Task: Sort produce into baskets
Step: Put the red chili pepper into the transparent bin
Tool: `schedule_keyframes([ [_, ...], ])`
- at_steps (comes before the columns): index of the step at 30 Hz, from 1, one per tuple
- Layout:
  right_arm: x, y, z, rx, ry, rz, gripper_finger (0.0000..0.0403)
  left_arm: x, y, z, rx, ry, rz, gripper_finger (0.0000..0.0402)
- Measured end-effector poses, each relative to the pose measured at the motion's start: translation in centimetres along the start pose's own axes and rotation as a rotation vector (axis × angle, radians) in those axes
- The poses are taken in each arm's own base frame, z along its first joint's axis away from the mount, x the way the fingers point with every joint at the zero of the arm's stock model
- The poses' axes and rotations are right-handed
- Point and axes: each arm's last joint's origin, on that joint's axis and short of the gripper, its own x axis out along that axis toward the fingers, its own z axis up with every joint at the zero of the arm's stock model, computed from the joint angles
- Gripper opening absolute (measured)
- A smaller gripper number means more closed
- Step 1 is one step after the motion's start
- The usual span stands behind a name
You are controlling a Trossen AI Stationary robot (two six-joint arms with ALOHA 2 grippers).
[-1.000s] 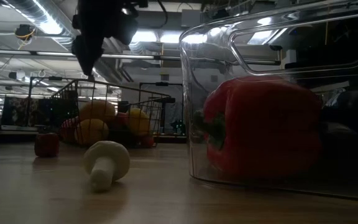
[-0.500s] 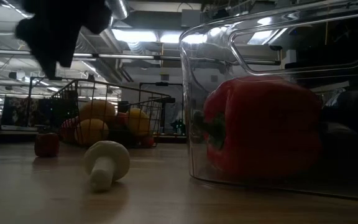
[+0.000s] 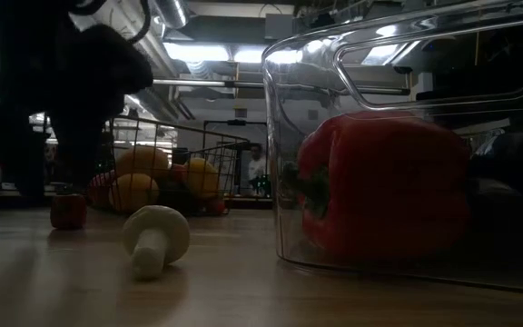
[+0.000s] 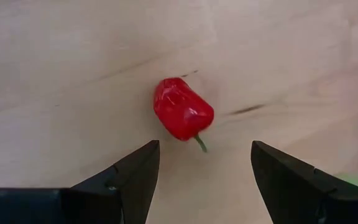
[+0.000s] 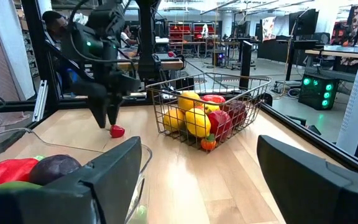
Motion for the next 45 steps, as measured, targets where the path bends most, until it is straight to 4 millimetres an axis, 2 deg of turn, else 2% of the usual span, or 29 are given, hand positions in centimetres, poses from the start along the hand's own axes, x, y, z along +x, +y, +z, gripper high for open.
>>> schedule_keyframes([
  [10, 0.0, 0.0, 0.0, 0.0, 0.0, 0.0, 0.0317, 1.4, 1.1, 0.4, -0.049, -0.07, -0.007, 0.0247],
  [20, 0.0, 0.0, 0.0, 0.0, 0.0, 0.0, 0.0317, 3.0, 1.1, 0.2, -0.041, -0.081, 0.015, 0.0244],
  [23, 0.0, 0.0, 0.0, 0.0, 0.0, 0.0, 0.0317, 3.1, 1.1, 0.2, -0.04, -0.081, 0.017, 0.0226],
  [29, 0.0, 0.0, 0.0, 0.0, 0.0, 0.0, 0.0317, 3.1, 1.1, 0.2, -0.043, -0.082, 0.019, 0.0164],
  [35, 0.0, 0.0, 0.0, 0.0, 0.0, 0.0, 0.0317, 2.6, -0.6, 0.1, -0.016, -0.079, -0.058, 0.0124],
  [45, 0.0, 0.0, 0.0, 0.0, 0.0, 0.0, 0.0317, 1.0, -5.2, -0.4, 0.136, -0.08, -0.492, 0.0119],
])
